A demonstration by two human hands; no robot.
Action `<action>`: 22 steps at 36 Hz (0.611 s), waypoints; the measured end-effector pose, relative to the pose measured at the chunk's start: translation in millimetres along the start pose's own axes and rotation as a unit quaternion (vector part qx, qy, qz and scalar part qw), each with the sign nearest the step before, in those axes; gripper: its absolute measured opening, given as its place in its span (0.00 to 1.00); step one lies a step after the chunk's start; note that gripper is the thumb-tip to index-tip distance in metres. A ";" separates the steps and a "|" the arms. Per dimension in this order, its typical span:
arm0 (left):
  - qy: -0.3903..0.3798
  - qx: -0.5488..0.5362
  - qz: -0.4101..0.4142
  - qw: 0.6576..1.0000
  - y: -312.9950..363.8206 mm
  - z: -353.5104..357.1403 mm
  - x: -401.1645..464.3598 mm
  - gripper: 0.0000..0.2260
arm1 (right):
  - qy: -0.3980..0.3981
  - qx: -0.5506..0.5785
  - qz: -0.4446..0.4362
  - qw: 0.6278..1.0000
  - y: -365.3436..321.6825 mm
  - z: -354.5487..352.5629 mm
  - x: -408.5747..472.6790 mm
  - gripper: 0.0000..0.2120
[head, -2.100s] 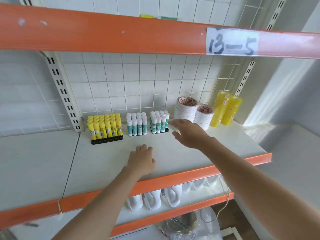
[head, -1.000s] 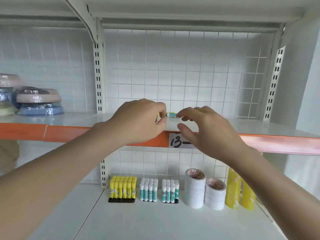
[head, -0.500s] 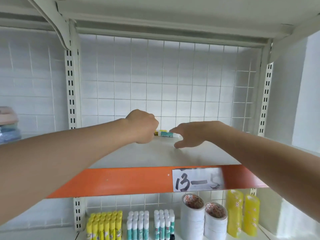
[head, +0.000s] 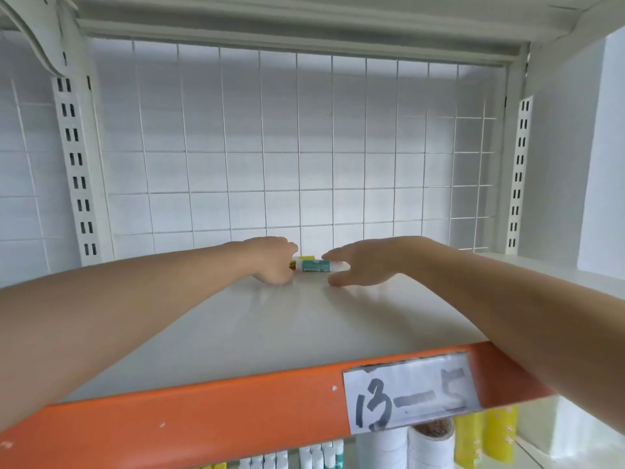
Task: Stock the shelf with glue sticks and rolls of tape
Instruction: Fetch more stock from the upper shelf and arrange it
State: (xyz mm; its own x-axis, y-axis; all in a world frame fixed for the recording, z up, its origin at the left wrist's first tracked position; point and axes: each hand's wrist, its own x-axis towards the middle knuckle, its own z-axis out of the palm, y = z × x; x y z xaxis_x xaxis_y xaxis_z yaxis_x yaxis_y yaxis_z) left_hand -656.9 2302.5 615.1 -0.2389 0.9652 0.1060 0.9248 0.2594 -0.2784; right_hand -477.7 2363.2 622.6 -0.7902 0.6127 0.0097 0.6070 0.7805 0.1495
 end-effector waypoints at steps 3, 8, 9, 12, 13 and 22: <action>-0.004 -0.014 -0.005 1.000 -3.3 1.2 4.3 0.20 | 0.037 0.017 -0.009 0.999 4.2 -0.8 5.3 0.24; 0.024 -0.035 -0.011 0.999 -3.8 1.3 6.7 0.20 | 0.051 0.022 0.001 0.998 6.2 1.6 9.8 0.22; 0.031 -0.034 -0.010 0.999 -3.2 1.7 7.7 0.19 | 0.051 0.023 0.001 0.998 6.1 2.2 10.0 0.21; 0.036 -0.021 -0.011 0.999 -0.7 2.4 11.0 0.18 | 0.055 0.030 -0.001 0.998 5.6 2.2 10.0 0.19; 0.032 -0.019 -0.009 0.999 0.6 1.9 11.9 0.17 | 0.057 0.034 -0.002 0.998 5.8 1.9 9.9 0.19; 0.019 0.012 0.000 1.000 7.4 -24.8 -5.7 0.17 | 0.070 0.054 0.008 0.996 6.9 -3.2 -0.3 0.16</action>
State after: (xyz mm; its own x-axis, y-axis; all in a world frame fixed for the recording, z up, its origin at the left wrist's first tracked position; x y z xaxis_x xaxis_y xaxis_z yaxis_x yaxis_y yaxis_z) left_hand -641.3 2298.1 636.1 -0.2274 0.9634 0.1419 0.9174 0.2608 -0.3005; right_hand -473.5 2368.0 626.8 -0.7797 0.6077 0.1506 0.6192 0.7841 0.0415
